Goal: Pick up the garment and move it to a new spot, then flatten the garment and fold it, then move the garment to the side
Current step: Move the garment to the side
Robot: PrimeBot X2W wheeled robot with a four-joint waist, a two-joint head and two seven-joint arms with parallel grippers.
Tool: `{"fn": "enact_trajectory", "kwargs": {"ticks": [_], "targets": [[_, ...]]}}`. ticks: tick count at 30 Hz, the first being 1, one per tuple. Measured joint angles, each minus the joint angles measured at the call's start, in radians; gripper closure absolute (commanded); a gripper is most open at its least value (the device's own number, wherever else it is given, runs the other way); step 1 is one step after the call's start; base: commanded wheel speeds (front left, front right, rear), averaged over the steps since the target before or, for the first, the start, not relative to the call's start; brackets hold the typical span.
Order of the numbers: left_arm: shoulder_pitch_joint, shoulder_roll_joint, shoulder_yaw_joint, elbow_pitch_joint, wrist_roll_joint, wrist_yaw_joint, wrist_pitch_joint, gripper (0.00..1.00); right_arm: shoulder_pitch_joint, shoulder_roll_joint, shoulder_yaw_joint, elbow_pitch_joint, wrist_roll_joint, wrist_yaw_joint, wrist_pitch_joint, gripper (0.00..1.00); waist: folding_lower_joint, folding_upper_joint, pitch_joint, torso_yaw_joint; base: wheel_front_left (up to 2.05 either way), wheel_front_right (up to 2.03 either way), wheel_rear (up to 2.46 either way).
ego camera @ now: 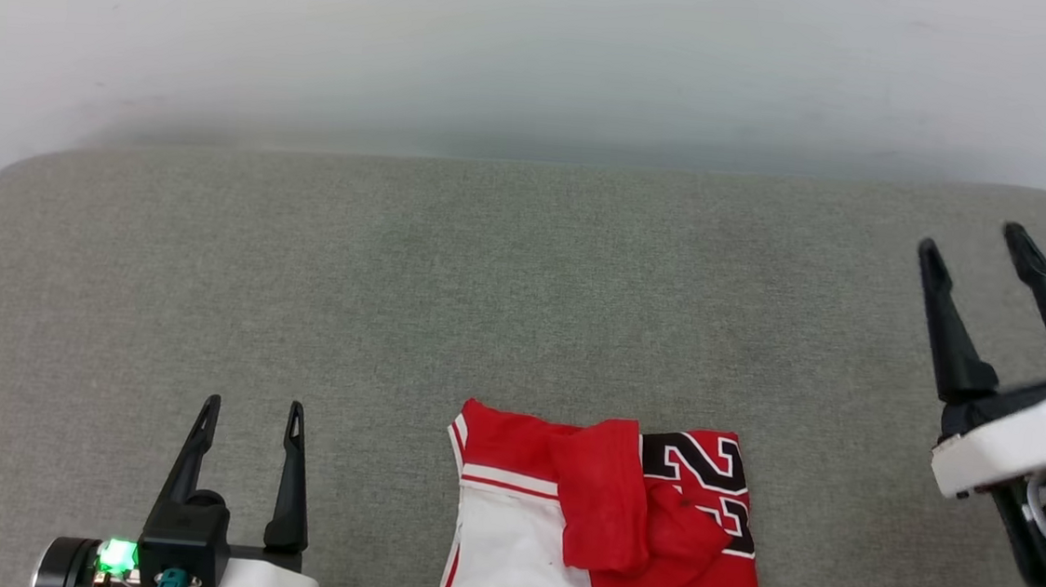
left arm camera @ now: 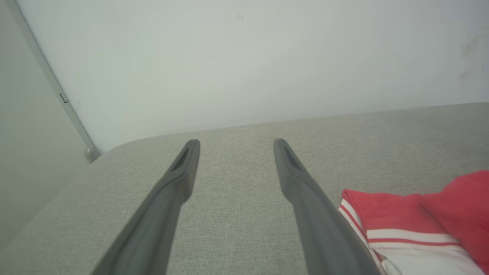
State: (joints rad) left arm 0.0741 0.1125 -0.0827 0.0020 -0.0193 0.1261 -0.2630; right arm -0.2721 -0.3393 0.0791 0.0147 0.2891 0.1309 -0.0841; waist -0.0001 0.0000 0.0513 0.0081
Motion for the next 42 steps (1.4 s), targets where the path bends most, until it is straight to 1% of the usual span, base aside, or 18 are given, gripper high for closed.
{"fn": "enact_trajectory", "kwargs": {"ticks": [1, 2, 3, 4, 5, 6, 7, 11, 14, 15, 17, 20, 25, 34, 39, 40, 41, 42], "targets": [[0.000, -0.001, -0.001, 0.000, 0.000, 0.000, 0.000, 0.00, -0.021, -0.029, 0.028, -0.001, 0.022, 0.000, 0.059, 0.00, 0.0001, 0.0000, 0.002, 0.003, 0.00, 0.00, 0.00], [0.000, -0.001, -0.001, 0.000, 0.000, 0.000, 0.000, 0.00, -0.021, -0.029, 0.028, -0.001, 0.022, 0.000, 0.059, 0.00, 0.0001, 0.0000, 0.002, 0.003, 0.00, 0.00, 0.00], [-0.002, -0.003, -0.001, 0.001, 0.000, -0.001, 0.000, 0.00, -0.056, -0.081, 0.089, 0.003, 0.091, 0.000, 0.198, 0.00, 0.0001, 0.0000, 0.005, 0.008, 0.00, 0.00, 0.00], [-0.002, -0.005, -0.001, 0.001, 0.000, -0.001, 0.000, 0.00, -0.067, -0.101, 0.115, 0.010, 0.143, 0.000, 0.274, 0.00, 0.0000, 0.0000, 0.006, 0.010, 0.00, 0.00, 0.00], [-0.002, -0.005, -0.001, 0.001, 0.000, -0.001, 0.000, 0.00, -0.067, -0.101, 0.115, 0.010, 0.143, 0.000, 0.274, 0.00, 0.0000, 0.0000, 0.006, 0.010, 0.00, 0.00, 0.00], [-0.003, -0.007, -0.002, 0.001, 0.000, -0.003, 0.000, 0.00, -0.086, -0.141, 0.158, 0.026, 0.249, 0.000, 0.424, 0.00, 0.0001, 0.0000, 0.010, 0.014, 0.00, 0.00, 0.00], [-0.003, -0.007, -0.002, 0.001, 0.000, -0.003, 0.000, 0.00, -0.086, -0.141, 0.158, 0.026, 0.249, 0.000, 0.424, 0.00, 0.0001, 0.0000, 0.010, 0.014, 0.00, 0.00, 0.00], [-0.017, -0.012, -0.004, 0.000, 0.000, -0.009, 0.000, 0.00, -0.096, -0.212, 0.204, 0.064, 0.453, 0.000, 0.691, 0.00, 0.0001, 0.0000, 0.022, 0.027, 0.00, 0.00, 0.00], [-0.026, -0.014, -0.004, 0.000, 0.000, -0.012, 0.000, 0.00, -0.092, -0.251, 0.244, 0.077, 0.557, 0.000, 0.819, 0.00, 0.0001, 0.0000, 0.036, 0.038, 0.00, 0.00, 0.00], [-0.029, -0.014, -0.003, 0.000, 0.001, -0.013, 0.000, 0.00, -0.088, -0.258, 0.248, 0.084, 0.590, 0.000, 0.844, 0.00, 0.0001, 0.0000, 0.041, 0.042, 0.00, 0.00, 0.00], [-0.039, -0.017, -0.005, -0.002, 0.005, -0.014, 0.000, 0.00, -0.072, -0.254, 0.252, 0.103, 0.656, 0.000, 0.880, 0.00, 0.0001, 0.0000, 0.053, 0.048, 0.00, 0.00, 0.00], [-0.048, -0.018, -0.005, -0.005, 0.006, -0.019, 0.000, 0.00, -0.055, -0.242, 0.272, 0.122, 0.713, 0.000, 0.913, 0.00, 0.0001, 0.0000, 0.076, 0.058, 0.00, 0.00, 0.00], [-0.076, -0.019, -0.005, -0.007, 0.007, -0.021, 0.000, 0.00, -0.055, -0.205, 0.308, 0.169, 0.768, 0.000, 0.911, 0.00, 0.0001, 0.0000, 0.119, 0.073, 0.00, 0.00, 0.00], [-0.122, -0.024, -0.016, -0.003, 0.009, -0.031, 0.000, 0.00, -0.098, -0.165, 0.417, 0.269, 0.788, 0.000, 0.870, 0.00, 0.0001, 0.0000, 0.187, 0.102, 0.00, 0.00, 0.00], [-0.137, -0.026, -0.022, 0.001, 0.009, -0.034, 0.000, 0.00, -0.127, -0.166, 0.490, 0.297, 0.787, 0.001, 0.841, 0.00, 0.0001, 0.0000, 0.205, 0.116, 0.00, 0.00, 0.00], [-0.140, -0.027, -0.024, 0.002, 0.009, -0.034, 0.000, 0.00, -0.136, -0.171, 0.509, 0.301, 0.783, 0.001, 0.838, 0.16, 0.0001, 0.0000, 0.207, 0.119, 0.00, 0.00, 0.00], [-0.141, -0.027, -0.025, 0.002, 0.009, -0.034, 0.000, 0.00, -0.142, -0.176, 0.522, 0.304, 0.782, 0.001, 0.828, 0.74, 0.0000, 0.0000, 0.208, 0.122, 0.00, 0.00, 0.00], [-0.141, -0.028, -0.026, 0.003, 0.009, -0.034, 0.000, 0.00, -0.143, -0.181, 0.534, 0.304, 0.782, 0.001, 0.812, 1.00, 0.0000, 0.0000, 0.208, 0.124, 0.00, 0.00, 0.00]]}}
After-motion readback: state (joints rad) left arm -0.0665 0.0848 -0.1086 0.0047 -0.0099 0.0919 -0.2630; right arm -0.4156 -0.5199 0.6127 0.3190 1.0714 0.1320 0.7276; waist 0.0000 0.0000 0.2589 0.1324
